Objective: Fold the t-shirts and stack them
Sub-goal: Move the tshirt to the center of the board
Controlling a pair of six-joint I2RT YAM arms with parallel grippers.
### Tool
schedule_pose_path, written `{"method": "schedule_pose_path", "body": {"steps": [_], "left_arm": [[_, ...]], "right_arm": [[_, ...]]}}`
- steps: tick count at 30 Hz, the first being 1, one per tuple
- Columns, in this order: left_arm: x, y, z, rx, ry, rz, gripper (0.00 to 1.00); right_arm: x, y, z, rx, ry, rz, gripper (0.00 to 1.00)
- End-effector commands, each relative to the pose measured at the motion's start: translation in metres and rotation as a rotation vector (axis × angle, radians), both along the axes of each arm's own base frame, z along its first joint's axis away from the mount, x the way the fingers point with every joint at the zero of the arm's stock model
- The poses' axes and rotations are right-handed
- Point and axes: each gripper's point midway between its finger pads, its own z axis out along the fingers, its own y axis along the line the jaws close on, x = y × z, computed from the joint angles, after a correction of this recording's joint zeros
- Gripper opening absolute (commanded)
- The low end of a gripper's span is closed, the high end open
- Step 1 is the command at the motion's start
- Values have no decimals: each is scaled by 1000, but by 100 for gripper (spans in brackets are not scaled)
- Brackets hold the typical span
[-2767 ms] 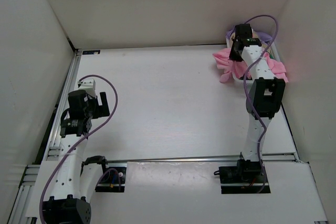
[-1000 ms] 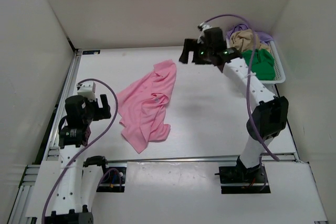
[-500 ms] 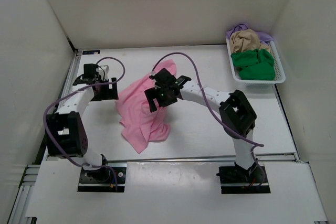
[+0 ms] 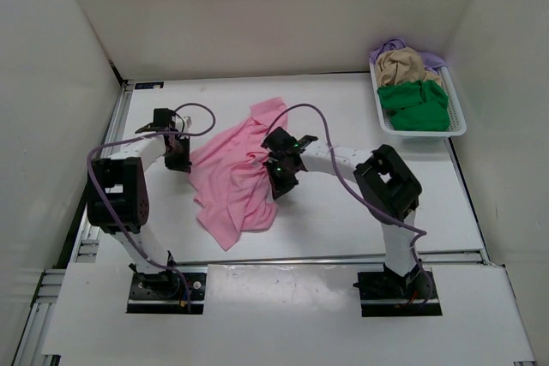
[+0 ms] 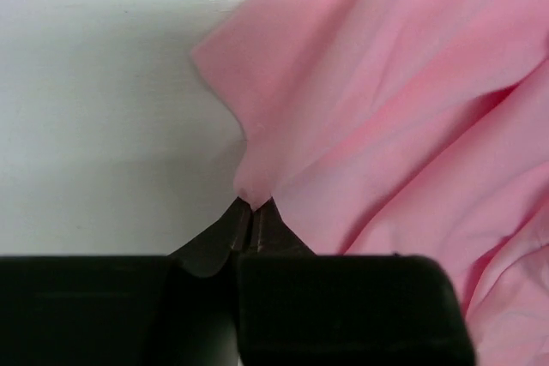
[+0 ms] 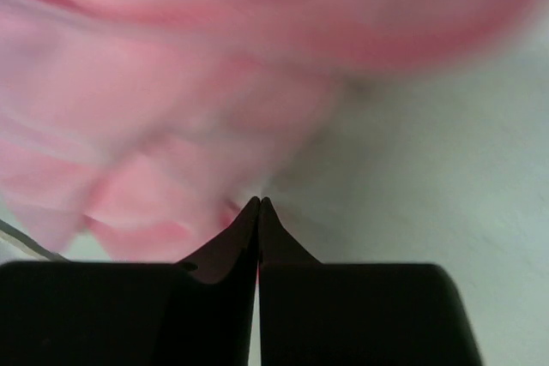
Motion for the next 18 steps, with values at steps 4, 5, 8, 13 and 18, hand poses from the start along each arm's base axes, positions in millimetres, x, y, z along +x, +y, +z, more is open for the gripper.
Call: {"method": "schedule_pose_path", "body": {"steps": [4,5,8,13,18], "left_arm": [[-20,-17,31,-65,-103,-49,10],[-27,-20,33,-66,-110,-58,10],[-64,-29,33,-67,-128,-91,10],[-98,-41,48,-83,-151,-141,10],[-112,-44,48,-94,-89,-153,10]], "right_arm": [[-10,-81,44,61,-16,-142,0],[-16,-94,43,37,-21,-143,0],[-24,-116,57,9,-80,-114,4],[-12,-76,79,74,-149,-38,71],[17,6,84,158,-112,26,83]]}}
